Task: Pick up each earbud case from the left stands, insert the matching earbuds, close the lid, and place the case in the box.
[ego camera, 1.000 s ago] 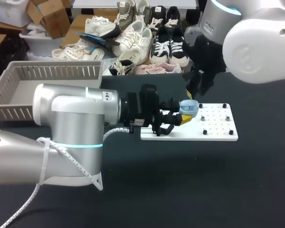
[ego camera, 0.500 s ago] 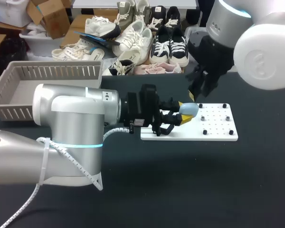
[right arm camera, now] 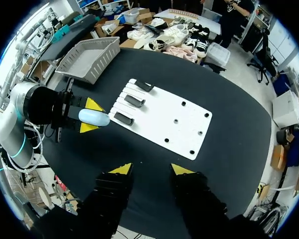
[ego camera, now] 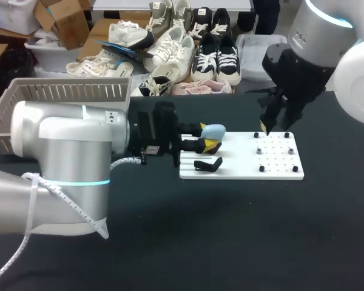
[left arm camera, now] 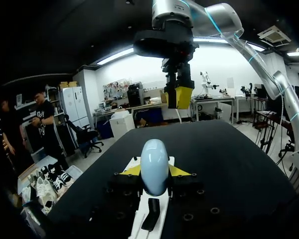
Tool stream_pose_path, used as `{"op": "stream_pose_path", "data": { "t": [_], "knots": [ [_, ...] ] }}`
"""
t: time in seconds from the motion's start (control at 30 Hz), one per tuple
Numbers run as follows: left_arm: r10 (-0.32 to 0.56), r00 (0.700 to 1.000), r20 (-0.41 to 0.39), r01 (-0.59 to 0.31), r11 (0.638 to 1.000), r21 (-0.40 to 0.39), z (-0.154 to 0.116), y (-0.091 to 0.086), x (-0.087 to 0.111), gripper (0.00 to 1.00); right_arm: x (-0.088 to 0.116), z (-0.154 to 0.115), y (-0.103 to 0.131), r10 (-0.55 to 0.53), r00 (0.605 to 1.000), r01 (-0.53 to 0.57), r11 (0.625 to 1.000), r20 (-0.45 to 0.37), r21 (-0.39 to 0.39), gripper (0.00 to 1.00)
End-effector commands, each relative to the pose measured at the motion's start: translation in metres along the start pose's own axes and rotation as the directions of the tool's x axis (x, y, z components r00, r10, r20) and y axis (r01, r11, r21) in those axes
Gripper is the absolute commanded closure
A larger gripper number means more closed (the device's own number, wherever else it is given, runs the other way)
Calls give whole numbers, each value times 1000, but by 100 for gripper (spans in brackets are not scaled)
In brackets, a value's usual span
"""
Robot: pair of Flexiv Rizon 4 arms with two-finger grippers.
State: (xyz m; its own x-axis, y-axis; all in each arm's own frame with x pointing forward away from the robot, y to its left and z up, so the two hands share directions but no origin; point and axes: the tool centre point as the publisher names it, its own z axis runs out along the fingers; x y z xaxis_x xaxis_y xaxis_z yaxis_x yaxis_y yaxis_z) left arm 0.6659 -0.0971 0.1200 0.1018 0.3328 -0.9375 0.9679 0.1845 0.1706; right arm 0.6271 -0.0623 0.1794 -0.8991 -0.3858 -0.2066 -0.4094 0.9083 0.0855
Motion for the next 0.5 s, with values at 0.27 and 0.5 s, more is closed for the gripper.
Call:
{"op": "stream_pose_path", "data": {
  "t": [0.27, 0.5],
  "knots": [
    [6, 999, -46, -9, 999, -51, -53, 44, 24, 100, 20, 0, -7, 95, 995, -95, 995, 8, 34, 56],
    [-23, 997, -72, 16, 996, -93, -85, 86, 55, 100, 25, 4, -7, 155, 988, -154, 986, -14, 57, 57]
  ]
}}
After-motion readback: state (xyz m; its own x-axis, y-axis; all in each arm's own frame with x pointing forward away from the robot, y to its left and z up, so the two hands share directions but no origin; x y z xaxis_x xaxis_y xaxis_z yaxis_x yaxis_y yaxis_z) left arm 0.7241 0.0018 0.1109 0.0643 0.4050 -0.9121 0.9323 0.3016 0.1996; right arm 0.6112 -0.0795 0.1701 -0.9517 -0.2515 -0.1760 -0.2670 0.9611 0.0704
